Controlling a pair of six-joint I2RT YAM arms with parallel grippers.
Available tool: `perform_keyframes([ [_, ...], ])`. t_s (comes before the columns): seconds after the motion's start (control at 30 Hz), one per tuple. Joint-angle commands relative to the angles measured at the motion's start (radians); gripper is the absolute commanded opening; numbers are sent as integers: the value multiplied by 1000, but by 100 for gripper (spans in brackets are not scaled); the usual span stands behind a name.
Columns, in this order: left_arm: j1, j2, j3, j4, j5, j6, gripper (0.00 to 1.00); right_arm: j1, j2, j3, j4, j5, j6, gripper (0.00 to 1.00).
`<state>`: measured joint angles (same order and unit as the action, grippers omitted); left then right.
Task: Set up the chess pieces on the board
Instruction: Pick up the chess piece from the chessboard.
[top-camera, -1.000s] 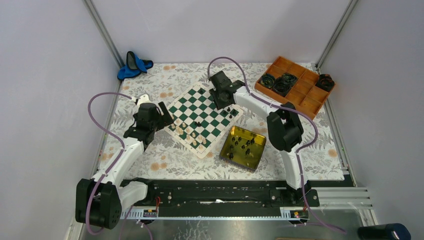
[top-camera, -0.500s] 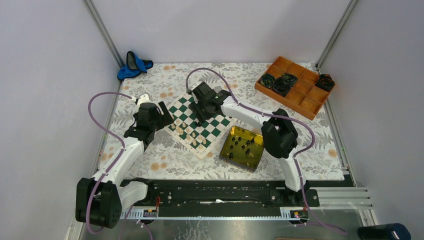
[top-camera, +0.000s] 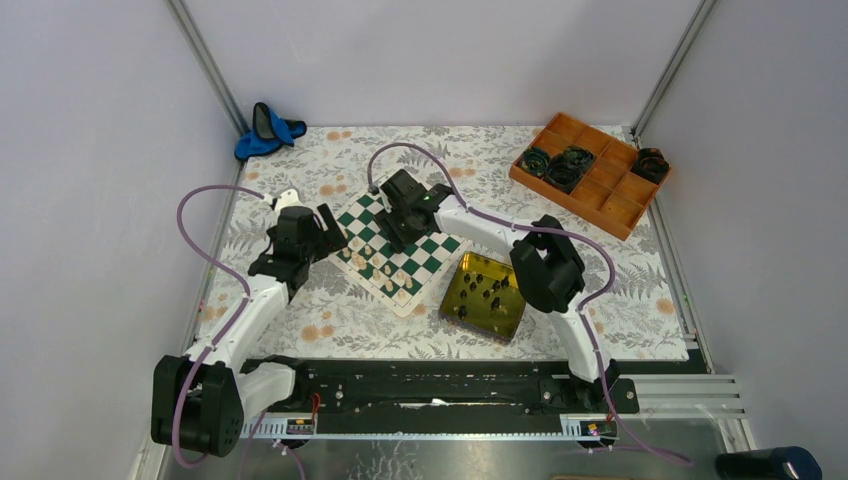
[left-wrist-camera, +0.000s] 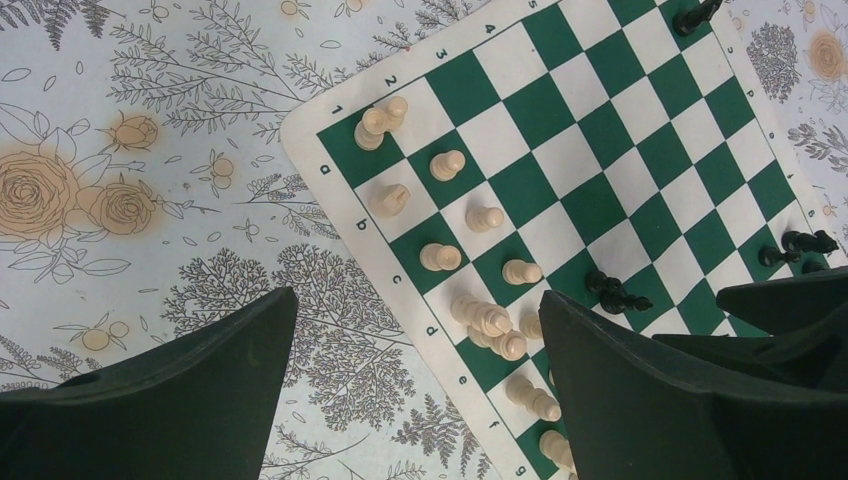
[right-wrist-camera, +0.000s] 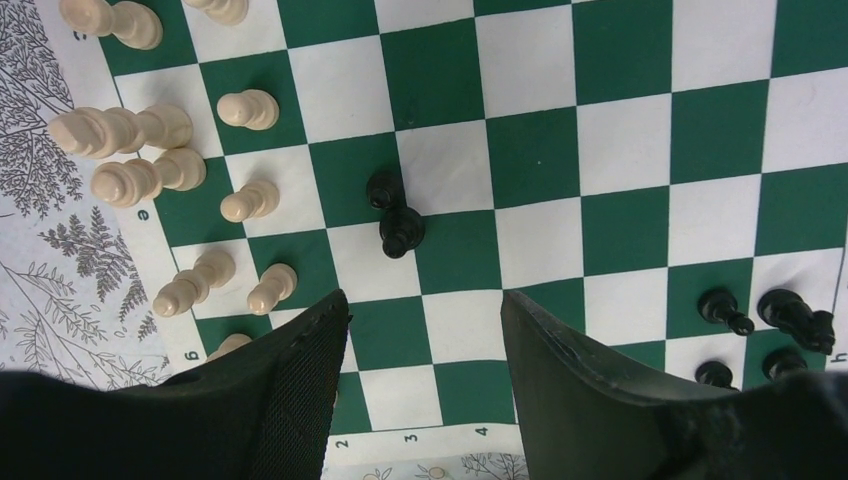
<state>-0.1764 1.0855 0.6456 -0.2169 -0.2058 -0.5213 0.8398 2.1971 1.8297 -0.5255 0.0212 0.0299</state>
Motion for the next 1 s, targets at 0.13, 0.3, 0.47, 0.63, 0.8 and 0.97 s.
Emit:
perform_keyframes([
  [0.13,-6,-4,-7,42,-3,4,99,3,45,85,32,-20,-12,62],
  [0.3,-5,-4,-7,40,-6,5,99,2,63,97,33,-20,-10,60],
  [0.47,-6,-1,-7,43,-4,4,99,3,75,97,35,-43,-9,55],
  [0.63,-6,3,-7,46,-3,4,99,2,85,99,38,-48,-9,51],
  [0.8,-6,4,-6,48,-1,6,99,2,94,107,39,-56,-10,48],
  [0.97,-6,5,-5,48,-1,5,99,3,106,130,34,-65,-10,45],
])
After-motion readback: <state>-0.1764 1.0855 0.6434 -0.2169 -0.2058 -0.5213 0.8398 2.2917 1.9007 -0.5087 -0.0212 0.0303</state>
